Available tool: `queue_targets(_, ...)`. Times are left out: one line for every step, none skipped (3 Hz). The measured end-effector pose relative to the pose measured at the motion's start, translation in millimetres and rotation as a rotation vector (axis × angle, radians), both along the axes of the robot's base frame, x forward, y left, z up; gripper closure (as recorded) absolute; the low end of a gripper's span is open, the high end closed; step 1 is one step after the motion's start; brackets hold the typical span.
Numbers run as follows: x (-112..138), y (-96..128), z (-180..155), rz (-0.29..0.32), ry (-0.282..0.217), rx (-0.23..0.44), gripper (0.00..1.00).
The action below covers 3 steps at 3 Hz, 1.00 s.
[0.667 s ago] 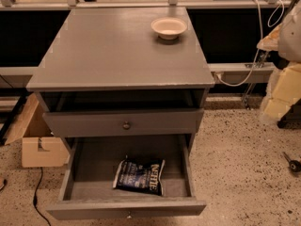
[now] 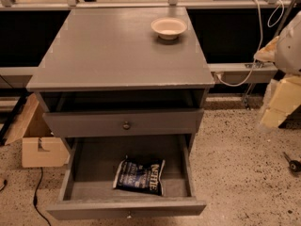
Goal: Pick blue chip bag from middle drawer and place on counter
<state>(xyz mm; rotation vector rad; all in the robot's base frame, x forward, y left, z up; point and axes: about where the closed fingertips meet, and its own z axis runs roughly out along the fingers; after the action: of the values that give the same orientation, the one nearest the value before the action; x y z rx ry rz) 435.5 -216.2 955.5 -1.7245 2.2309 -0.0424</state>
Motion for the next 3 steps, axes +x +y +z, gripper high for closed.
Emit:
queue_targets(-3, 8, -70, 0.008, 0.075, 0.090, 0.00)
queue_targets(-15, 31, -187, -0.026, 0.169, 0.223, 0.00)
queue_targets(-18, 56, -266, -0.068, 0.201, 0.299, 0.00)
